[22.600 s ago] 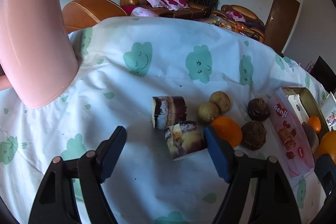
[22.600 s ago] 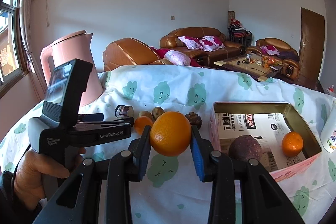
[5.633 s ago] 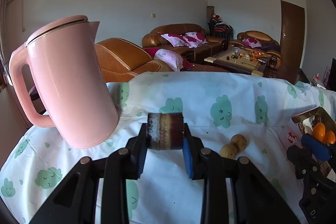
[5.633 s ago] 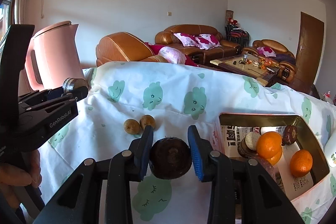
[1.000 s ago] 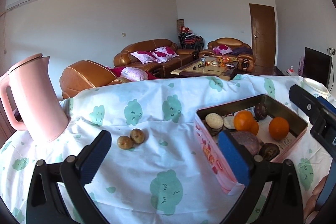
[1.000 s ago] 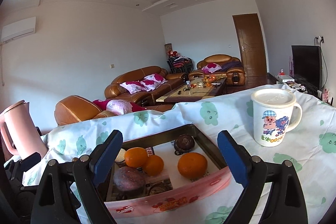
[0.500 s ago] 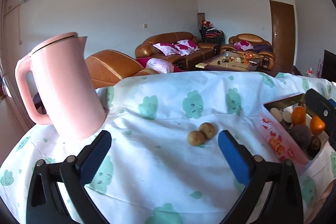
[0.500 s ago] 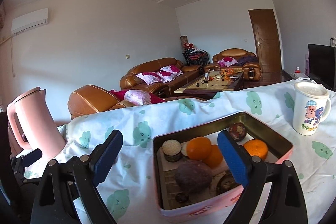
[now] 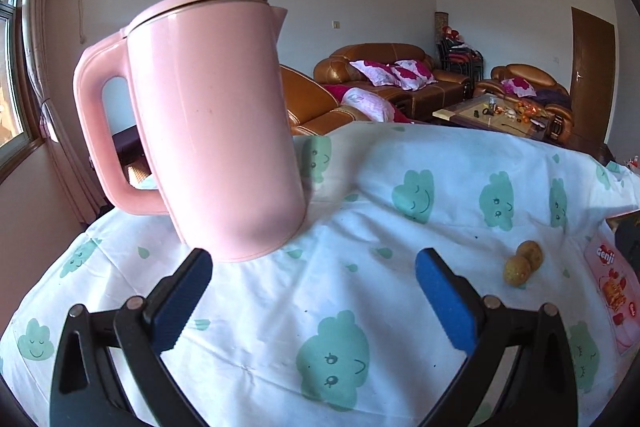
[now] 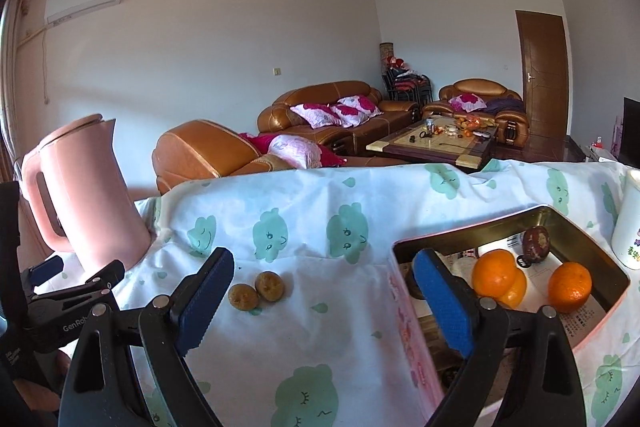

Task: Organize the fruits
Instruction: 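Move both grippers from the tray toward the two small tan round fruits, then grasp one small tan fruit with the right gripper while the left gripper grasps the other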

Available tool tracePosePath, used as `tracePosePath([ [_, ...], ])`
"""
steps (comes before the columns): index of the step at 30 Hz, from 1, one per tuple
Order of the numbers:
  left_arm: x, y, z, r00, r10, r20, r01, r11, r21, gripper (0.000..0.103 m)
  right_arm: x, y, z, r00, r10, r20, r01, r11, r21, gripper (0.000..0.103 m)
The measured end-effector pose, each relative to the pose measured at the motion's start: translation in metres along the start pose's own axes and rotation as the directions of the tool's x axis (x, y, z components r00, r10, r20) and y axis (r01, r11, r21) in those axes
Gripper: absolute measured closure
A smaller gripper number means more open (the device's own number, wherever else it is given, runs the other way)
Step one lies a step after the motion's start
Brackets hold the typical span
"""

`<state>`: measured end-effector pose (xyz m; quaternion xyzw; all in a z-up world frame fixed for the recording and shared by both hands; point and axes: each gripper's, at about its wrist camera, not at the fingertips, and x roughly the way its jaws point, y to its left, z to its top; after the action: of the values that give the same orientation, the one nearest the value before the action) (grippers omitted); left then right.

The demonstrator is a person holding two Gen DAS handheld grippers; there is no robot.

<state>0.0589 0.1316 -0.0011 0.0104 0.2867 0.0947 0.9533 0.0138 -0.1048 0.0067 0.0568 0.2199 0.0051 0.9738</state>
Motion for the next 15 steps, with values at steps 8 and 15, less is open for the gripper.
tracePosePath([
  [8, 0.009, -0.002, 0.0, 0.999, 0.002, -0.039, -0.001, 1.0, 0.03, 0.0, 0.072, 0.024, -0.002, 0.956, 0.048, -0.29, -0.08, 0.992, -0.101, 0.057],
  [15, 0.009, -0.005, 0.002, 0.999, -0.011, -0.049, 0.013, 0.999, 0.034, 0.0, 0.1, 0.027, -0.002, 0.925, 0.064, -0.374, -0.101, 0.992, -0.079, 0.057],
])
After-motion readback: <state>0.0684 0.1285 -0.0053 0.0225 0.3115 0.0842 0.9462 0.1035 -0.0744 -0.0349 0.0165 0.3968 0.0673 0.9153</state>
